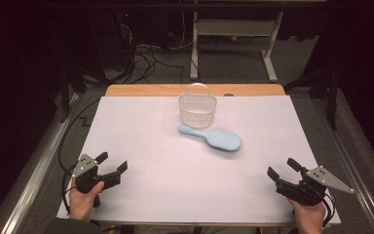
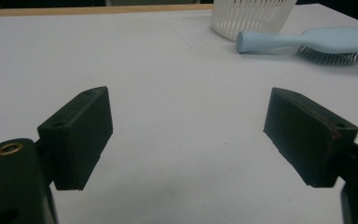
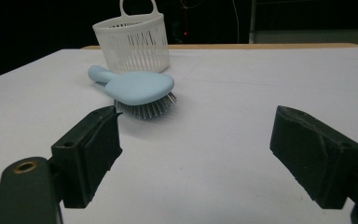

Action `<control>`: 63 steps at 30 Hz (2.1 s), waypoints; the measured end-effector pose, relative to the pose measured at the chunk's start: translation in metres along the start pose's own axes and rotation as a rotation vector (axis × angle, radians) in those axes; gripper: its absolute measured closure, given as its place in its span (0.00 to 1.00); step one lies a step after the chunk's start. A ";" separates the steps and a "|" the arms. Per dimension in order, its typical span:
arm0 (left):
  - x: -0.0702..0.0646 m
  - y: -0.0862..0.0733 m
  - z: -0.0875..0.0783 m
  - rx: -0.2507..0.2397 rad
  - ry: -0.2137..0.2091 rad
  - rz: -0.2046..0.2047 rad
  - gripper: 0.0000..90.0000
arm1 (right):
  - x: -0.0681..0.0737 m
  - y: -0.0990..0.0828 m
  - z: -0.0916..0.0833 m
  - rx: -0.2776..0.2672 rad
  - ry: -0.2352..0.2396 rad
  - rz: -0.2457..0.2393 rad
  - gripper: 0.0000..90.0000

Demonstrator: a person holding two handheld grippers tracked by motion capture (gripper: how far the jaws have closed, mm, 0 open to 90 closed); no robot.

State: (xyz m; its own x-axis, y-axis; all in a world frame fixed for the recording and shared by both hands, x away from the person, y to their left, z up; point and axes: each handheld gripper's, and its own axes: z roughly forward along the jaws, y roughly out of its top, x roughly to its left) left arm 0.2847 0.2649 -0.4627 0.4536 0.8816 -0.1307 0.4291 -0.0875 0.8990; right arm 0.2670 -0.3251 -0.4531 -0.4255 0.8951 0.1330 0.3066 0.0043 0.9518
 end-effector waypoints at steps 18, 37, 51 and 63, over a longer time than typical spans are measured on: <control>-0.002 -0.003 -0.005 -0.004 0.002 0.013 0.18 | 0.003 0.002 0.001 -0.020 0.027 -0.002 0.19; -0.004 -0.003 -0.006 -0.002 0.007 0.036 0.18 | 0.006 0.004 0.003 -0.048 0.041 -0.013 0.19; -0.004 -0.003 -0.005 -0.005 0.003 0.042 0.18 | 0.018 0.013 0.015 -0.049 0.065 -0.036 0.20; -0.005 -0.003 -0.004 -0.002 0.001 0.043 0.18 | 0.023 0.015 0.019 -0.064 0.076 -0.033 0.21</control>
State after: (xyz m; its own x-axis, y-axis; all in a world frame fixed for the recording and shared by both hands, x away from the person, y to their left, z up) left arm 0.2778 0.2631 -0.4631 0.4708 0.8775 -0.0915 0.4079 -0.1245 0.9045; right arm 0.2785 -0.2960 -0.4407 -0.4990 0.8584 0.1192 0.2369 0.0028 0.9715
